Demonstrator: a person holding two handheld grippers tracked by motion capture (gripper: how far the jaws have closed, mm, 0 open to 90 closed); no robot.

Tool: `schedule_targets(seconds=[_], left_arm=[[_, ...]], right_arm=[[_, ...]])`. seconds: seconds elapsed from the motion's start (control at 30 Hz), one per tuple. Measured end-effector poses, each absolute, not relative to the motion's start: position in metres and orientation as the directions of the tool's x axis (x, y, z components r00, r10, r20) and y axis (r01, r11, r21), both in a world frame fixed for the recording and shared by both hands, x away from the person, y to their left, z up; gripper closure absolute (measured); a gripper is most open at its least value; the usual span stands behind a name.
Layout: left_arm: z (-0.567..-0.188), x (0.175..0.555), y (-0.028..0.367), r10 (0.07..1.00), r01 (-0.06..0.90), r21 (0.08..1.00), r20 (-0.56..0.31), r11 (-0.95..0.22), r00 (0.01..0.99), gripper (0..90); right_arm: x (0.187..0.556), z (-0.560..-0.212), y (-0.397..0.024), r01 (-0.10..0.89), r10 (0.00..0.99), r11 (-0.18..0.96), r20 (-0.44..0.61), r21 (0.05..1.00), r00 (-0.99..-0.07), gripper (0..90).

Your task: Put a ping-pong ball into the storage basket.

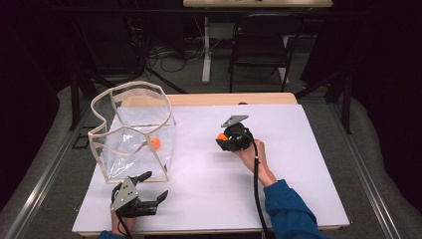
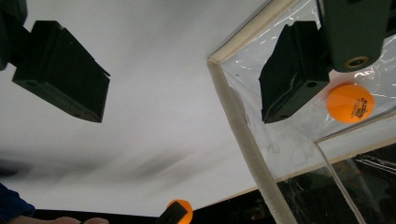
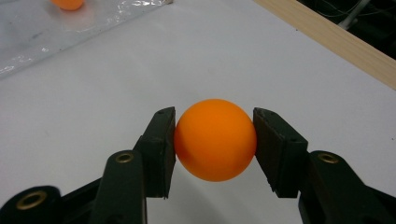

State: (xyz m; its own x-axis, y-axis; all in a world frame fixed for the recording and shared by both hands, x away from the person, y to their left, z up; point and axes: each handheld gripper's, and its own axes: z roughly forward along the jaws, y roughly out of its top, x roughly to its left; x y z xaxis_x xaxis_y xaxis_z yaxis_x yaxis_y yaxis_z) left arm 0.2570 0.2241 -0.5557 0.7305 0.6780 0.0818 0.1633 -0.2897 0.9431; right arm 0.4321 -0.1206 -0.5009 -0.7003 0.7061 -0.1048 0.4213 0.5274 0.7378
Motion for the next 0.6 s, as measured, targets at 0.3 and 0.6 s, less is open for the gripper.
schedule_targets(seconds=[0.3, 0.6], left_arm=[[-0.556, 0.257, 0.224, 0.679, 0.166, 0.944, 0.078, -0.286, 0.730, 15.9], [-0.556, 0.257, 0.224, 0.678, 0.165, 0.943, 0.079, -0.288, 0.731, 15.9]], right_arm=[[0.427, -0.490, -0.121, 0.400, 0.704, 0.524, -0.118, 0.752, -0.700, 50.7], [0.423, -0.480, -0.120, 0.380, 0.696, 0.526, -0.130, 0.761, -0.706, 50.7]])
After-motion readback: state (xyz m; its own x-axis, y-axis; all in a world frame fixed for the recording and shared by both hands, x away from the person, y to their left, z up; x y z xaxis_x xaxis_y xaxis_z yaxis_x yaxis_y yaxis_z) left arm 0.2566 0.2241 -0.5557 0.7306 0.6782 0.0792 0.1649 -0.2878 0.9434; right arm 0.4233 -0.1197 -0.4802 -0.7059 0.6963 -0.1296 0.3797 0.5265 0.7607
